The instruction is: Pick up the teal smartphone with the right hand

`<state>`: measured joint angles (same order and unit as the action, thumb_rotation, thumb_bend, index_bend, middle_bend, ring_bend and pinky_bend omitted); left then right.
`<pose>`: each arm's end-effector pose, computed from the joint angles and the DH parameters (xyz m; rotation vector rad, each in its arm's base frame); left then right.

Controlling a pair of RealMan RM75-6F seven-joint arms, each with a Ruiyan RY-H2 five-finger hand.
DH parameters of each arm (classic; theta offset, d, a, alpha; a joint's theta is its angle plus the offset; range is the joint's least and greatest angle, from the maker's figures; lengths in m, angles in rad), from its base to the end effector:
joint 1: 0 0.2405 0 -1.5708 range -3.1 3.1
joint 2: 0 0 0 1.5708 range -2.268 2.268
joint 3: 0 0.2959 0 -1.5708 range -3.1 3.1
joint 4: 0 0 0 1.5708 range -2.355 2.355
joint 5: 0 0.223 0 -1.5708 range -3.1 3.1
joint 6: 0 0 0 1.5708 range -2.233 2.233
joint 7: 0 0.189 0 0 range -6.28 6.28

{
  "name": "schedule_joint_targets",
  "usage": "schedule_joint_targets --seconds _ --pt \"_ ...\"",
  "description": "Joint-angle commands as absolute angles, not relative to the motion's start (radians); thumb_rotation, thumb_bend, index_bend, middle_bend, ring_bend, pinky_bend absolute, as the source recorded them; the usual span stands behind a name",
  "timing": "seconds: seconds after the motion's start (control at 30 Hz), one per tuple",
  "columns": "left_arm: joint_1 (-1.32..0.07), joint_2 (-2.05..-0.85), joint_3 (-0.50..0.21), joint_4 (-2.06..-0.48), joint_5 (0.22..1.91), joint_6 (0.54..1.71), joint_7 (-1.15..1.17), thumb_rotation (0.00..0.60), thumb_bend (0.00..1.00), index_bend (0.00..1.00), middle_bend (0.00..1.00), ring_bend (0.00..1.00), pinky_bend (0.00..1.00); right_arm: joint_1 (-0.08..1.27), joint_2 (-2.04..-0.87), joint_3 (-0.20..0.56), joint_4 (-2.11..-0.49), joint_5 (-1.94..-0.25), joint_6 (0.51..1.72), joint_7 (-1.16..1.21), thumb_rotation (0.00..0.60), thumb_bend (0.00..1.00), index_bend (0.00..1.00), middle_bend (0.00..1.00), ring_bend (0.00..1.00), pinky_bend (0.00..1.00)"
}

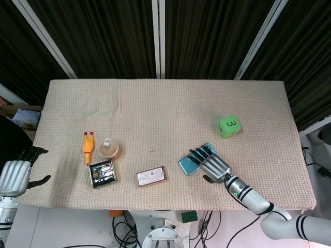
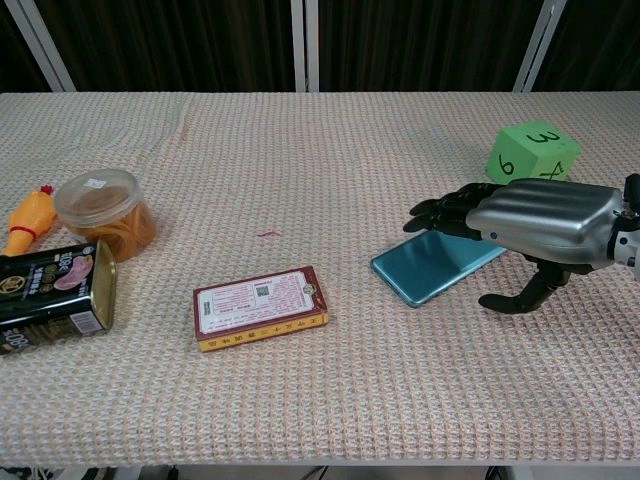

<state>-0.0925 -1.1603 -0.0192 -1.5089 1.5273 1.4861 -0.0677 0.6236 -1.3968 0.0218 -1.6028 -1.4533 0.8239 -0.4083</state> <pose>-0.3664 0.2275 0.1528 -1.4192 -0.9138 -0.9108 -0.2047 -0.3263 -0.0508 2.2720 -0.6941 0.6983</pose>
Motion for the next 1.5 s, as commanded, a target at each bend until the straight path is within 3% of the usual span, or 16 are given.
schedule_joint_targets --seconds 0.03,0.23,0.47,1.13,1.5 --pt "-0.091 -1.160 -0.019 -1.505 1.528 1.488 -0.072 0.600 0.07 0.28 0.27 0.19 0.35 0.630 -1.406 0.020 -1.596 -1.436 0.815 -0.422 0.600 0.37 0.00 0.03 0.00 0.00" --pt "-0.090 -1.162 -0.018 -1.500 1.530 1.490 -0.078 0.600 0.07 0.28 0.27 0.19 0.35 0.640 -1.419 0.017 -1.590 -1.413 0.813 -0.443 0.600 0.38 0.01 0.08 0.00 0.00" --pt "-0.086 -1.161 -0.018 -1.497 1.528 1.494 -0.083 0.600 0.07 0.28 0.27 0.19 0.35 0.646 -1.440 0.013 -1.578 -1.401 0.826 -0.458 0.600 0.38 0.15 0.14 0.00 0.00" --pt "-0.090 -1.164 -0.019 -1.487 1.521 1.479 -0.090 0.600 0.07 0.29 0.27 0.19 0.35 0.654 -1.470 -0.011 -1.542 -1.383 0.830 -0.457 0.600 0.39 0.21 0.21 0.03 0.00" --pt "-0.088 -1.165 -0.019 -1.473 1.510 1.470 -0.104 0.600 0.07 0.29 0.27 0.19 0.35 0.680 -1.520 -0.005 -1.481 -1.385 0.815 -0.452 0.600 0.47 0.43 0.38 0.19 0.00"
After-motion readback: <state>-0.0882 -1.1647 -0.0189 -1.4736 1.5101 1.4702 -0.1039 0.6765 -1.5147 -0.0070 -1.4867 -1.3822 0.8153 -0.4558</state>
